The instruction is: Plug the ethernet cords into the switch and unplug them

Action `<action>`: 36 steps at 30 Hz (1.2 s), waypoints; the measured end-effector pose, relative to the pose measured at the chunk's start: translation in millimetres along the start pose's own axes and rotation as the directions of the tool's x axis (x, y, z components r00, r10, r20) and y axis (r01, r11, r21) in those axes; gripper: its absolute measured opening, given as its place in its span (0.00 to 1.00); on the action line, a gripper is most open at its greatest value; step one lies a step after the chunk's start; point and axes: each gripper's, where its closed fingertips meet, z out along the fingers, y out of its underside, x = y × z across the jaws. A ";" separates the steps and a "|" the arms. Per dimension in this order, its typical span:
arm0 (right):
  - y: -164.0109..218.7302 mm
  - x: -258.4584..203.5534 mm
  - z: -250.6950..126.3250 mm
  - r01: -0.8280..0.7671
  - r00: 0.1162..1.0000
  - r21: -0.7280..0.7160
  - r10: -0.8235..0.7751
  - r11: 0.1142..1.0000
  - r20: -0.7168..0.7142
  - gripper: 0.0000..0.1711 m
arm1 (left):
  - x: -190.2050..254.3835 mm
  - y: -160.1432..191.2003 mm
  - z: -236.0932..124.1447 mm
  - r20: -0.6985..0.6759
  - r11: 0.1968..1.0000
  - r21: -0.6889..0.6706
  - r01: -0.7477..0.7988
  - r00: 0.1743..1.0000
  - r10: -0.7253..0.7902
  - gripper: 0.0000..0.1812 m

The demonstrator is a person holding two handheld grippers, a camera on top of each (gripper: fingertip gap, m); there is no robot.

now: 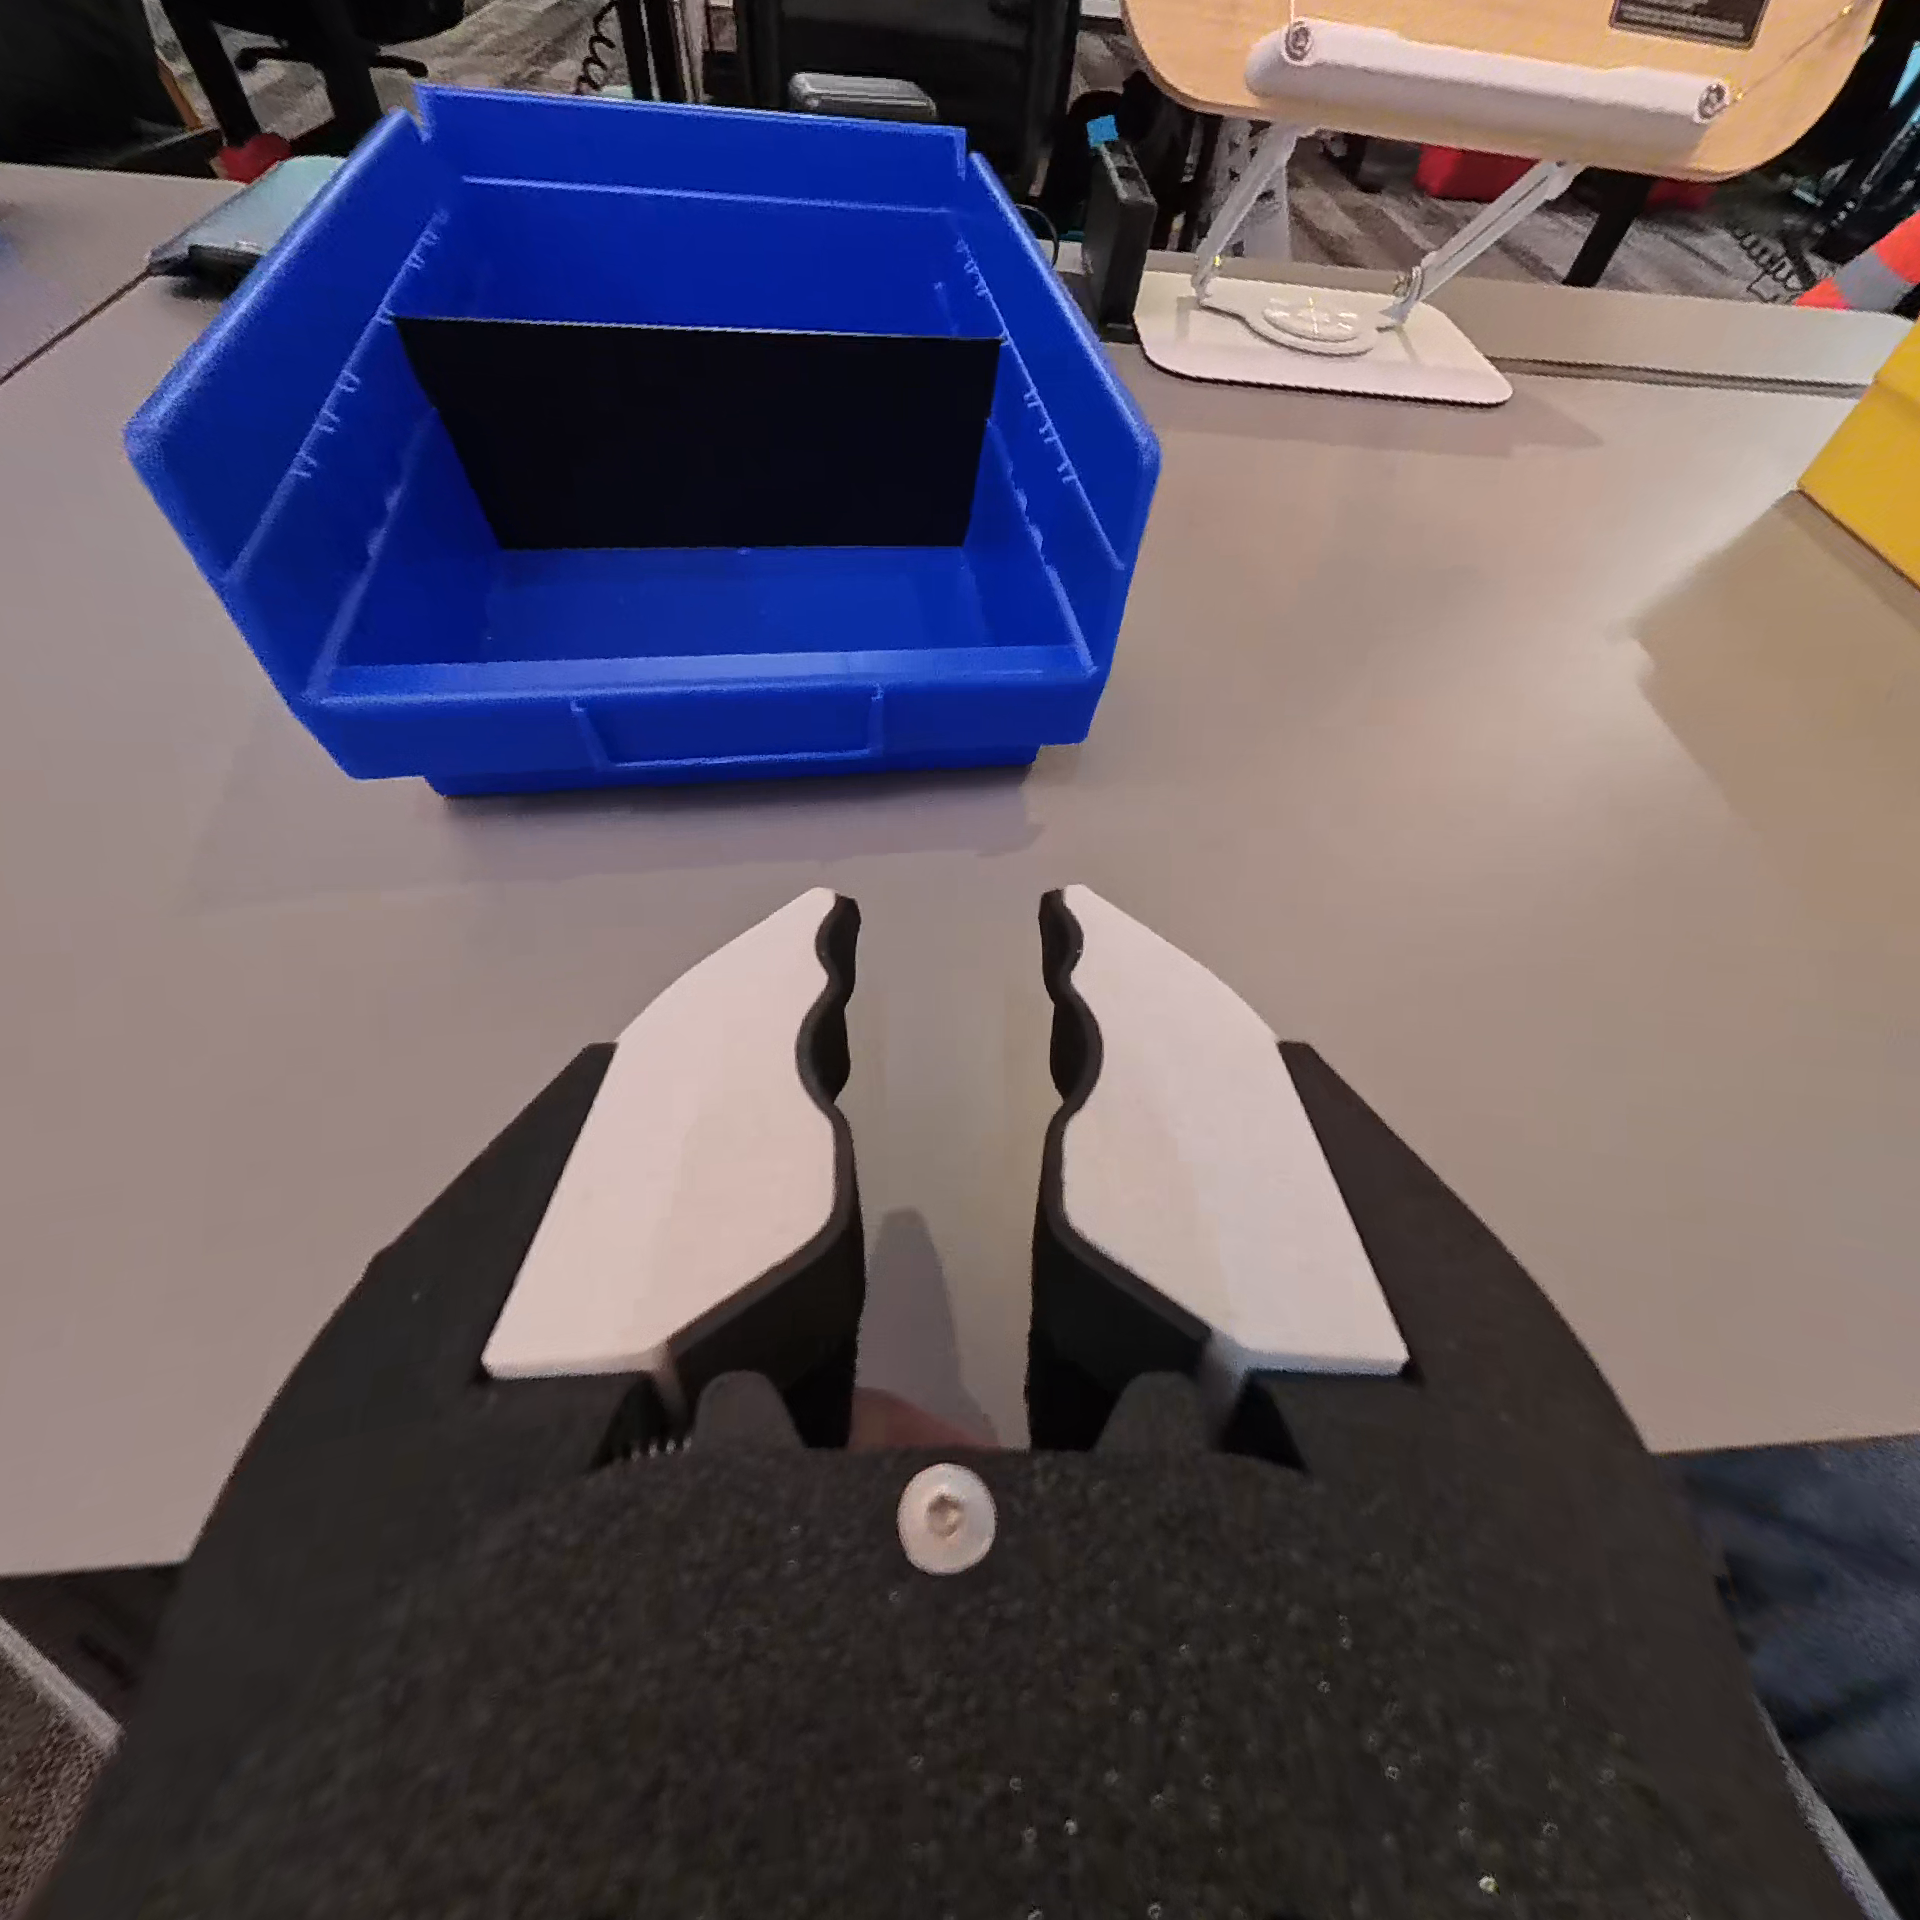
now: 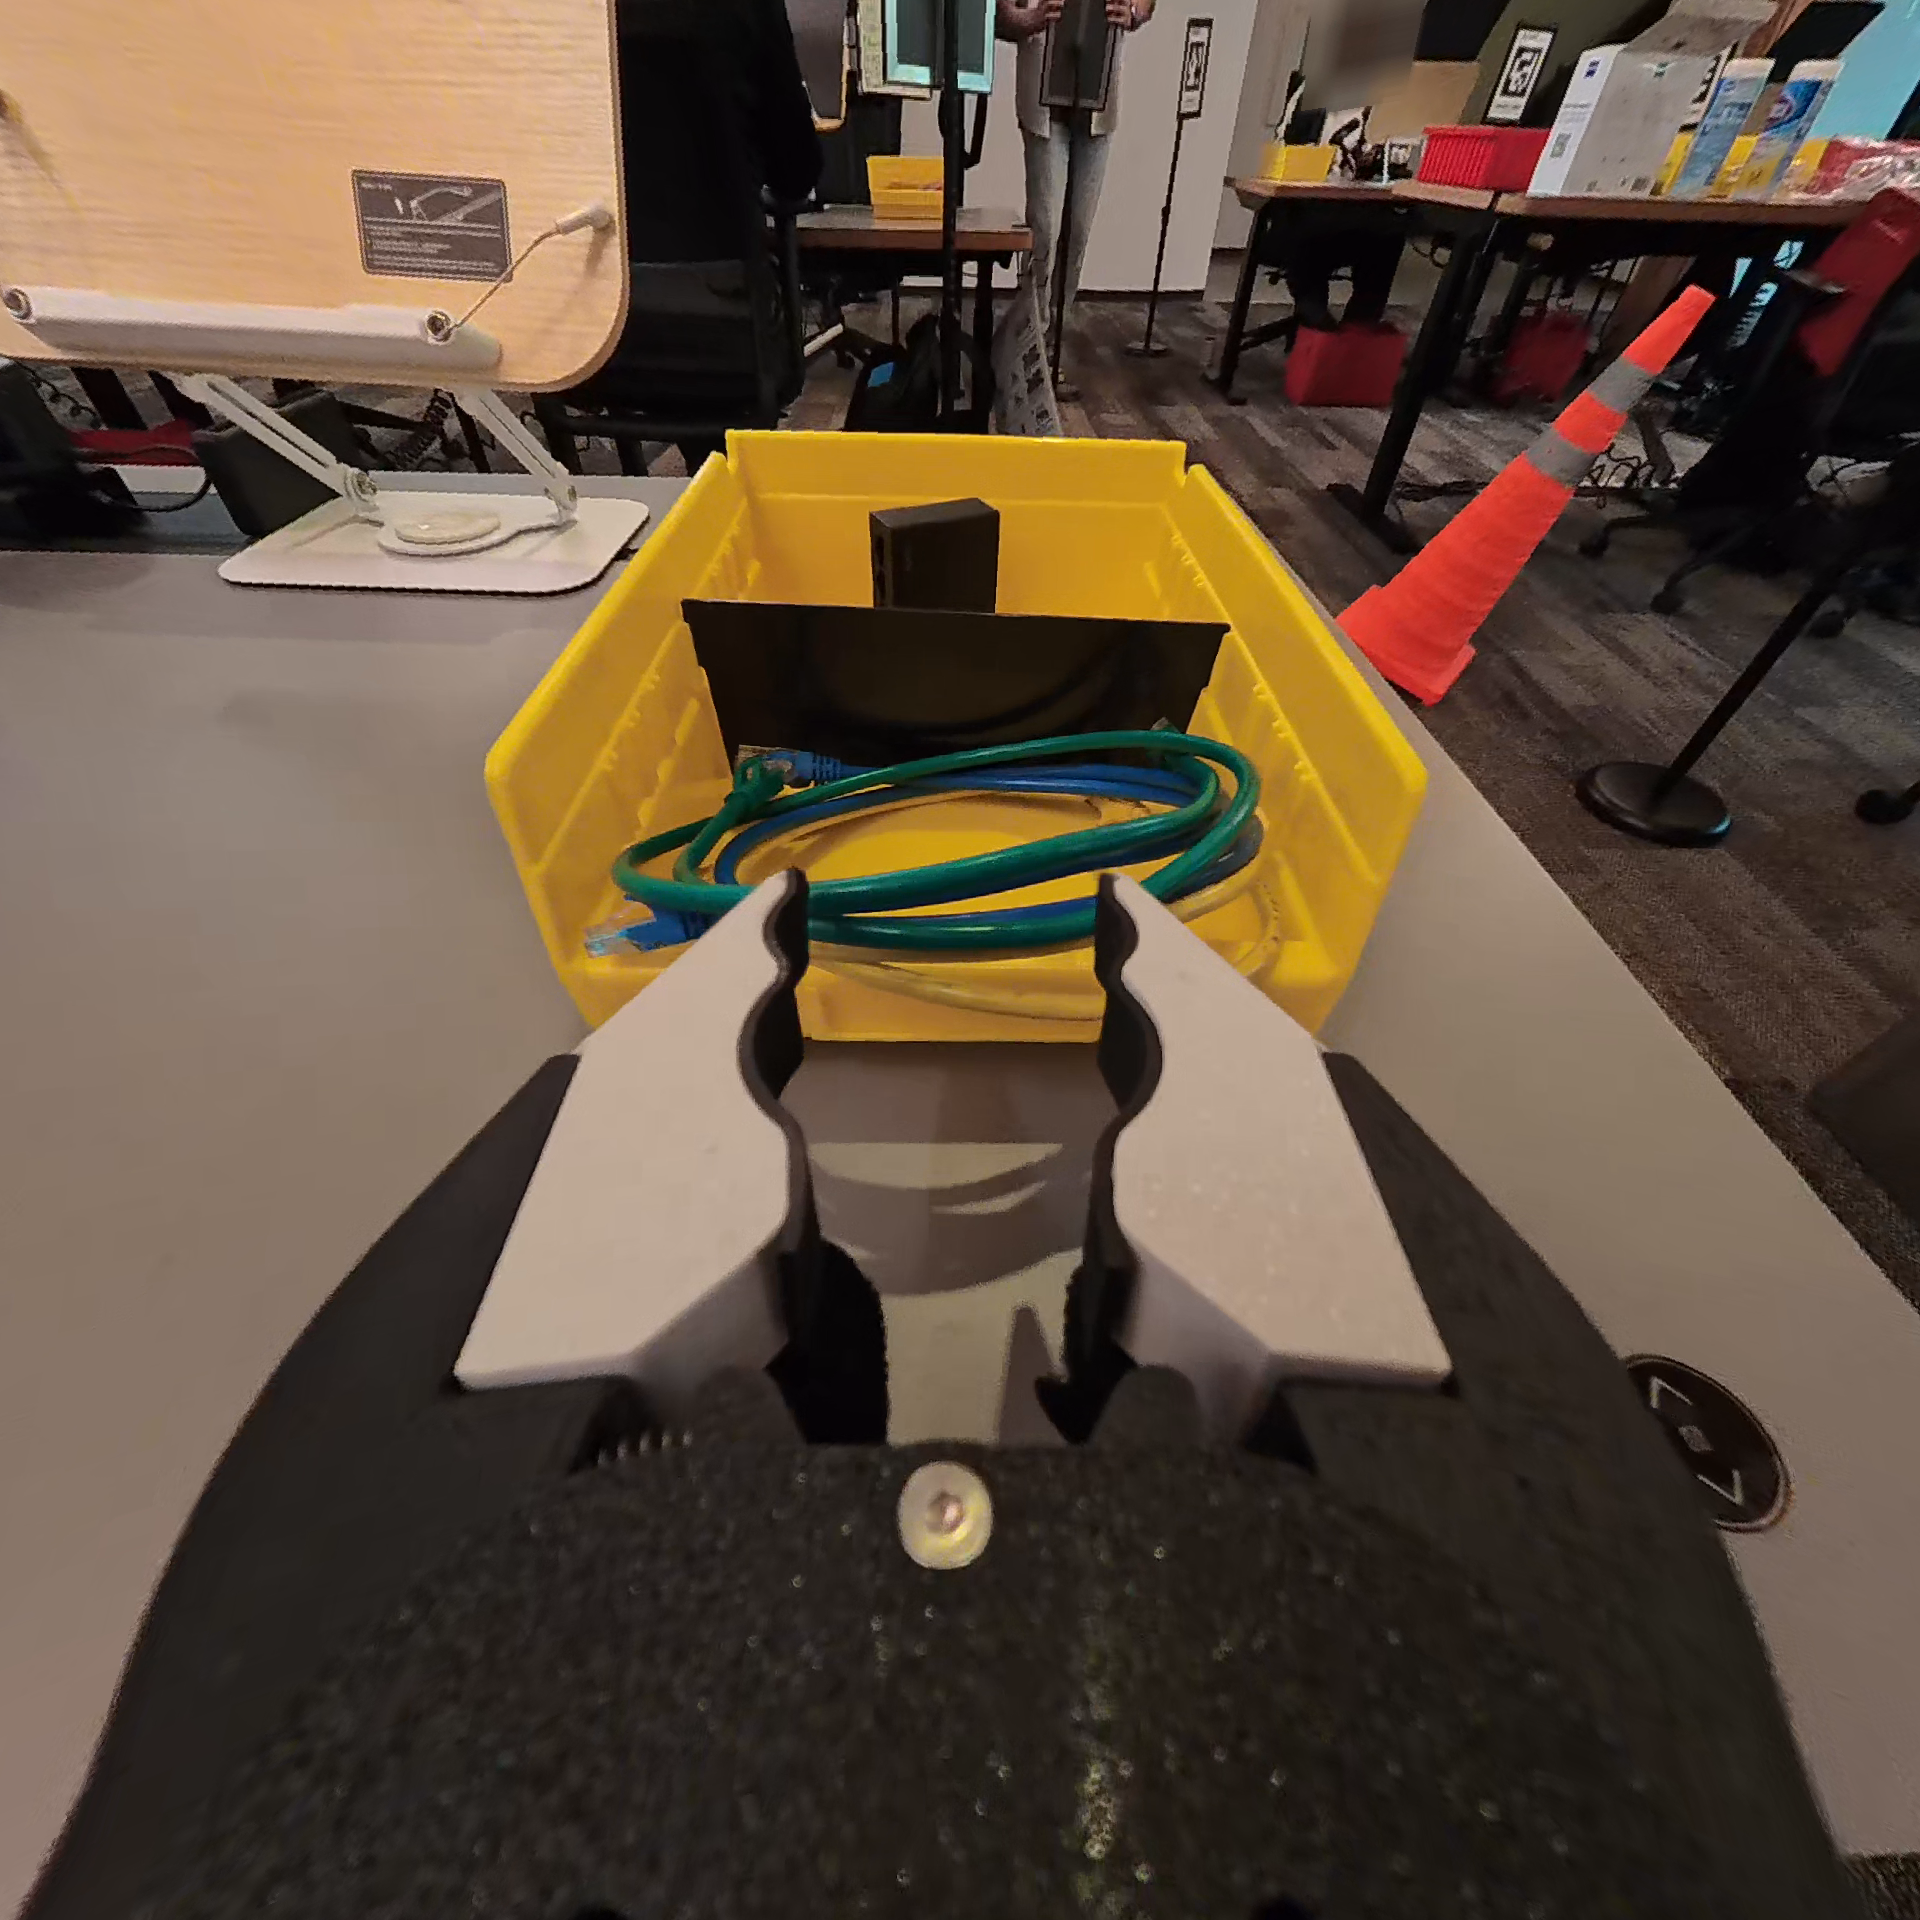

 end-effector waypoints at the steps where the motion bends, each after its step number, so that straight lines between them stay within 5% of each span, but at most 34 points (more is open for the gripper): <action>1: 0.4 1.4 -0.8 0.001 1.000 -0.001 -0.001 1.000 -0.006 0.32 | 1.6 -0.4 1.0 -0.004 1.000 0.001 -0.007 1.000 0.007 0.19; 7: -7.5 -6.9 -13.9 0.027 1.000 0.032 -0.027 0.999 -0.002 0.32 | 8.6 -2.0 8.0 -0.030 1.000 -0.001 -0.016 0.999 0.015 0.19; 12: -10.5 -86.7 -20.5 0.090 0.980 0.052 -0.097 0.995 0.171 0.33 | 15.4 0.1 11.5 -0.047 0.999 -0.008 -0.052 0.998 0.051 0.19; 20: -4.3 -116.8 43.4 0.077 0.983 -0.028 -0.071 0.997 0.170 0.36 | 27.0 10.5 -0.1 -0.039 0.986 0.005 -0.165 0.986 0.165 0.18; 26: 0.1 -138.6 55.5 0.065 0.969 -0.066 -0.047 0.996 0.242 0.40 | 24.5 19.3 -20.1 0.018 0.970 0.019 -0.242 0.970 0.242 0.17; 31: 3.3 -177.9 36.3 0.081 0.935 -0.076 -0.049 0.994 0.352 0.41 | 42.3 29.3 -23.5 -0.063 0.986 -0.025 -0.162 0.985 0.160 0.23; 36: 6.3 -232.5 -25.6 0.140 0.849 -0.046 -0.096 0.989 0.519 0.35 | 100.1 24.5 -20.9 -0.172 0.980 0.000 -0.198 0.966 0.195 0.25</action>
